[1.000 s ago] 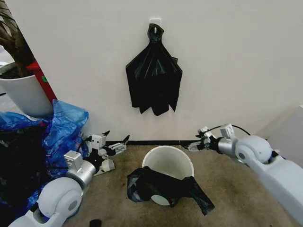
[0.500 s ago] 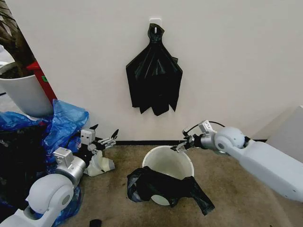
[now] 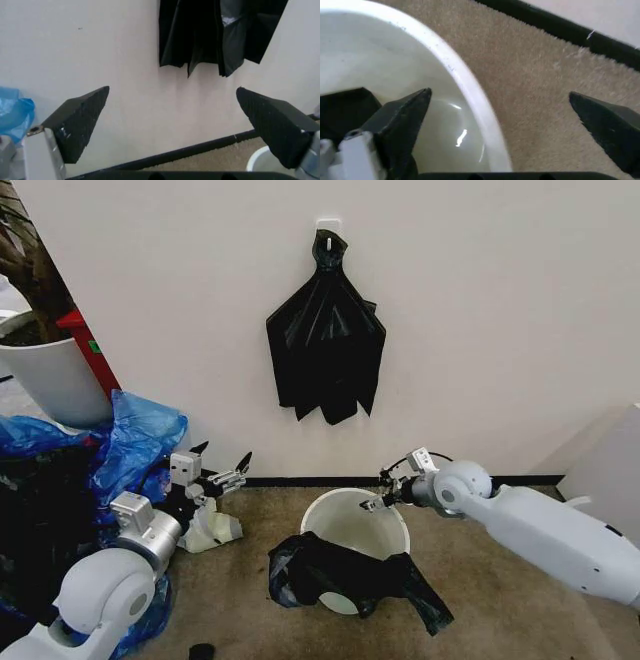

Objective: Place the garbage bag over the trash bin.

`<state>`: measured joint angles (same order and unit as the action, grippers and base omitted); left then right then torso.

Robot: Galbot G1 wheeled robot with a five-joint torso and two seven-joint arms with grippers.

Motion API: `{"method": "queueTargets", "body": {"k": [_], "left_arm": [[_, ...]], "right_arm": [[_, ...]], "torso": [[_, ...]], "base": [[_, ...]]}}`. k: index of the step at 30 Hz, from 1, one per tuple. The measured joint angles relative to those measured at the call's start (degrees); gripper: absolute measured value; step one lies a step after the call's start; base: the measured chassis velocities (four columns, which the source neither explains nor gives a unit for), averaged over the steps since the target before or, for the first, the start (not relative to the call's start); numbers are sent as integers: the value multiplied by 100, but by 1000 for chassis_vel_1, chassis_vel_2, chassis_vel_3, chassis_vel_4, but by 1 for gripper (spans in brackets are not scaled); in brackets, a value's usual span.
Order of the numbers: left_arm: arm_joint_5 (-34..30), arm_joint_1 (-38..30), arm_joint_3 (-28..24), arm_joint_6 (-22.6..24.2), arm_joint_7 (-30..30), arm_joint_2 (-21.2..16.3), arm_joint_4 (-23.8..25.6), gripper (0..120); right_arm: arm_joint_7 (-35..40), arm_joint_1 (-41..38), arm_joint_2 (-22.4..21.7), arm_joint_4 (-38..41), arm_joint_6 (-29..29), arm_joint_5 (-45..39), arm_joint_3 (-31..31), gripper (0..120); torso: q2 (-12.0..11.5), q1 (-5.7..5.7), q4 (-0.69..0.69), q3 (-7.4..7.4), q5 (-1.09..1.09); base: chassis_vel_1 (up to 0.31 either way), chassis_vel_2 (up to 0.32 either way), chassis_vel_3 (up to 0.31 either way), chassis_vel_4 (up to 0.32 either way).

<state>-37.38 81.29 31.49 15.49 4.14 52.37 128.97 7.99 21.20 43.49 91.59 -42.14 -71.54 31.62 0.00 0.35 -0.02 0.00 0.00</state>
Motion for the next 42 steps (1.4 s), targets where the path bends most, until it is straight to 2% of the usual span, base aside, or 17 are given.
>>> {"method": "queueTargets", "body": {"k": [3, 4, 9, 11, 14, 17, 22, 24, 28, 34, 38, 40, 42], "left_arm": [[-31, -8, 13, 2, 10, 1, 18, 100], [-31, -8, 13, 2, 10, 1, 18, 100], [-72, -23, 47, 6, 33, 14, 37, 100], [-73, -22, 47, 6, 33, 19, 41, 100], [-73, -16, 47, 2, 34, 37, 50, 100], [-74, -18, 50, -11, 34, 33, 50, 100], [-115, -50, 69, -29, 41, -6, 48, 100], [-117, -53, 69, -31, 42, -9, 45, 100], [-121, -64, 36, -53, 37, -18, 41, 100], [-118, -92, -52, -88, 3, -36, 41, 100], [-115, -164, -176, -107, 11, -42, -2, 100], [-117, -182, -200, -109, 14, -42, -14, 100], [-123, -241, -279, -123, 77, -27, -65, 100]], "right_arm": [[110, 57, 49, -12, 0, -245, -2, 82], [110, 57, 49, -12, 0, -245, -2, 82], [129, 138, 114, -69, 0, -436, -57, 61], [129, 144, 124, -81, 0, -437, -64, 57], [195, 188, 179, -111, 2, -435, -108, 42], [278, 217, 204, -108, 2, -438, -131, 35], [572, 357, 284, -72, 2, -496, -280, 12], [608, 379, 284, -53, 2, -510, -298, 11], [793, 589, 215, 140, -4, -604, -570, 0], [930, 922, -57, 520, -4, -601, -1109, 0], [1956, 1456, -181, 1143, -4, -1039, -1744, 0], [2226, 1583, -160, 1272, -4, -1197, -1891, 0], [3153, 1971, -16, 1648, 2, -1720, -2379, 0]], "torso": [[0, 0, 0, 0, 0], [0, 0, 0, 0, 0], [0, 0, 0, 0, 0], [0, 0, 0, 0, 0], [0, -1, 0, 0, -1], [0, -1, 0, 0, -2], [0, -1, 1, 0, -1], [0, -1, 0, 0, -1], [0, -1, 3, 1, 2], [0, -1, -2, 1, 1], [0, -1, -1, 1, 0], [0, -1, -1, 1, 1], [0, -1, 1, 0, 1]], "base": [[0, 0, 0, 0], [0, 0, 0, 0], [0, 0, 0, 0], [0, 0, 0, 0], [0, 0, 0, 0], [0, 0, 0, 0], [0, 0, 0, 0], [0, 0, 0, 0], [0, 0, 0, 0], [0, 0, 0, 0], [0, 0, 0, 0], [0, 0, 0, 0], [0, 0, 0, 0]]}}
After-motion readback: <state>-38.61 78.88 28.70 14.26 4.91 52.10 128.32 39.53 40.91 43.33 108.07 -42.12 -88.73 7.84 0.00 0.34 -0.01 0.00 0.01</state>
